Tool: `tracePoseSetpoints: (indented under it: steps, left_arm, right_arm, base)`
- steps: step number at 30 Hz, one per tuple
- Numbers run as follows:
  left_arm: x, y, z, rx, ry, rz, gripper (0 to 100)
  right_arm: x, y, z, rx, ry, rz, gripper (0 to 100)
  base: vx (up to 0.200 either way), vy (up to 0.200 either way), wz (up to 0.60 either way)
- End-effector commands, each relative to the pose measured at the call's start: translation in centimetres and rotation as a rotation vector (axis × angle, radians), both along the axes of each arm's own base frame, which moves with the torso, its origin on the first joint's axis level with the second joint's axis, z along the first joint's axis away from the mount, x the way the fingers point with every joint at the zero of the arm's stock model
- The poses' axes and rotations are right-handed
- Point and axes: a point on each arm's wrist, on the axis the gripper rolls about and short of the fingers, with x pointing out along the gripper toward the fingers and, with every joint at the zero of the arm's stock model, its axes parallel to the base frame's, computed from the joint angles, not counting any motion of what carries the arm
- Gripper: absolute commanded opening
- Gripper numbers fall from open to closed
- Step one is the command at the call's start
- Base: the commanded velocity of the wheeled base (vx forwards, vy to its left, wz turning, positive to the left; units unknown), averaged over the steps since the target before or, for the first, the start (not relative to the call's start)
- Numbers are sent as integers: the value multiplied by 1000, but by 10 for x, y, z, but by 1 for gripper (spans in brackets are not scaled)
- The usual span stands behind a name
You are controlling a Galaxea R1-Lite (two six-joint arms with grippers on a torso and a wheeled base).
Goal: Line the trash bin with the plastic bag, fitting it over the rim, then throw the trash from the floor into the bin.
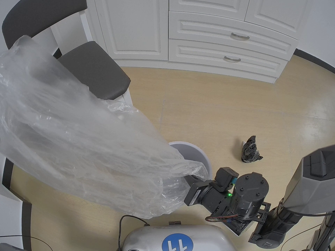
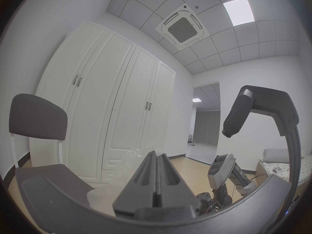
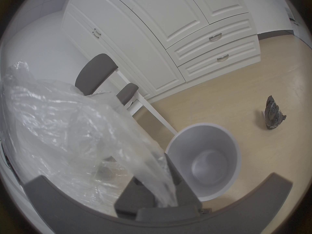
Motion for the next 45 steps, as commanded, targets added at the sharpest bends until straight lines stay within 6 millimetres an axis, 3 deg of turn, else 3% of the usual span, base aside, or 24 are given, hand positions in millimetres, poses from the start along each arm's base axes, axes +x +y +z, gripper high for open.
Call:
tracePoseSetpoints:
  steps: [1, 19, 23, 26, 36, 45]
  left_arm:
    - [2, -1, -3, 29, 50, 40, 0]
    - [10, -9, -24, 204, 211, 58, 0]
    - [13, -11, -29, 256, 256, 61, 0]
    - [15, -13, -31, 283, 279, 65, 0]
    - [48, -35, -42, 359, 513, 199, 0]
    - [86, -51, -66, 445, 634, 295, 0]
  right_arm:
    - [-3, -8, 25, 47, -71, -10, 0]
    - [8, -35, 63, -57, -258, -173, 0]
    - [13, -33, 92, -10, -330, -308, 0]
    - [12, -34, 102, -10, -325, -348, 0]
    - [6, -39, 139, 30, -328, -443, 0]
    - [-21, -57, 173, 36, -317, -438, 0]
  base:
    - [0, 0, 0]
    - [0, 0, 0]
    - [0, 0, 0]
    - [0, 0, 0]
    - [0, 0, 0]
    - [0, 0, 0]
